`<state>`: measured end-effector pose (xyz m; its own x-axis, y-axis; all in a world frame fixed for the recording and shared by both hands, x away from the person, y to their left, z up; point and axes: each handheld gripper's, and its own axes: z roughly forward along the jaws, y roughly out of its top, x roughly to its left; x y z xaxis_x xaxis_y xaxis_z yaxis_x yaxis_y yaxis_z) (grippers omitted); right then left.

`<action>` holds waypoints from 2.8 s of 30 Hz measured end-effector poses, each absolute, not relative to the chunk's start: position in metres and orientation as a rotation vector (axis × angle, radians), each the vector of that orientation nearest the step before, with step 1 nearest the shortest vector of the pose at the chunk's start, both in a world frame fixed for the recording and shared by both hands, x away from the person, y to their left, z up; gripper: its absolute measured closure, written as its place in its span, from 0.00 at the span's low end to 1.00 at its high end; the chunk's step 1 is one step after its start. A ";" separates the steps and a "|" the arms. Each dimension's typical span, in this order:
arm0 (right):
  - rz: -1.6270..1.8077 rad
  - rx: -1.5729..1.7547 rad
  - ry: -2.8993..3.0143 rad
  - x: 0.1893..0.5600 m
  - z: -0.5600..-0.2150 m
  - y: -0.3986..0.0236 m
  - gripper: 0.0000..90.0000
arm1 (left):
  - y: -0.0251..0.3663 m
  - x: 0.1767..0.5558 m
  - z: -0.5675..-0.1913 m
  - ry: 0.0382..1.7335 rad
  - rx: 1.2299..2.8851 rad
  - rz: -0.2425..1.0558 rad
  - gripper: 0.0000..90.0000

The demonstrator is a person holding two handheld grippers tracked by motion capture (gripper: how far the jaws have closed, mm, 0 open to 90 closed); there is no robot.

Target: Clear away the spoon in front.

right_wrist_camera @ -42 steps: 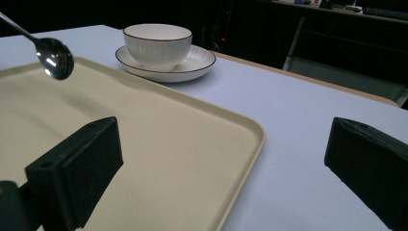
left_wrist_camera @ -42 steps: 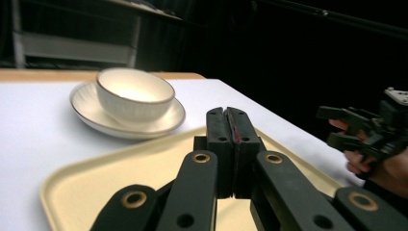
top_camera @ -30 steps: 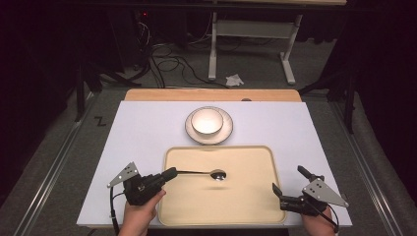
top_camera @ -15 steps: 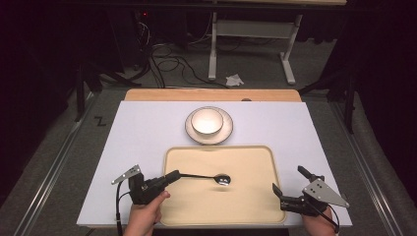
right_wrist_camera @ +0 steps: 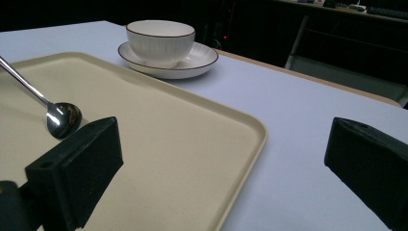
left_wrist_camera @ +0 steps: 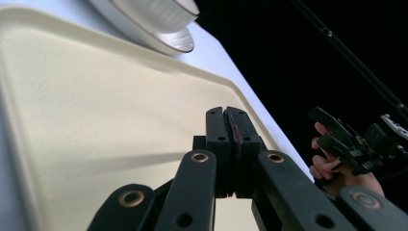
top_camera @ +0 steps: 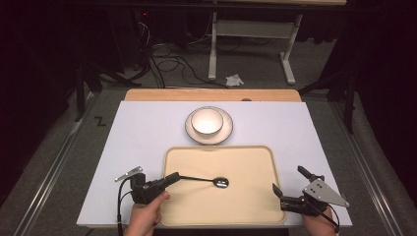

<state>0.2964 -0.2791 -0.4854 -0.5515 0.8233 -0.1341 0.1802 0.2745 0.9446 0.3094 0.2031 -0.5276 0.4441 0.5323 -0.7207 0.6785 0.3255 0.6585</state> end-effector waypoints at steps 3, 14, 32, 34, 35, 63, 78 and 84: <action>1.296 0.912 1.913 0.296 -0.486 -0.278 0.01 | 0.203 0.310 -0.528 1.227 1.351 -0.116 0.91; 1.296 0.902 1.919 0.296 -0.486 -0.279 0.01 | 0.192 0.308 -0.516 1.212 1.547 0.134 0.69; 1.296 0.899 1.925 0.296 -0.486 -0.278 0.00 | 0.185 0.304 -0.505 1.179 1.666 0.304 0.52; 1.298 0.901 1.924 0.296 -0.486 -0.278 0.00 | 0.180 0.300 -0.503 1.153 1.726 0.334 0.55; 1.298 0.900 1.925 0.296 -0.487 -0.278 0.00 | 0.178 0.299 -0.502 1.142 1.753 0.337 0.60; 1.307 0.905 1.925 0.296 -0.486 -0.278 0.00 | 0.159 0.299 -0.513 1.118 2.060 0.414 1.00; 1.307 0.899 1.925 0.296 -0.486 -0.278 0.01 | 0.156 0.303 -0.514 1.122 2.145 0.400 1.00; 1.313 0.892 1.921 0.295 -0.485 -0.277 0.01 | 0.138 0.286 -0.512 1.021 2.203 0.346 1.00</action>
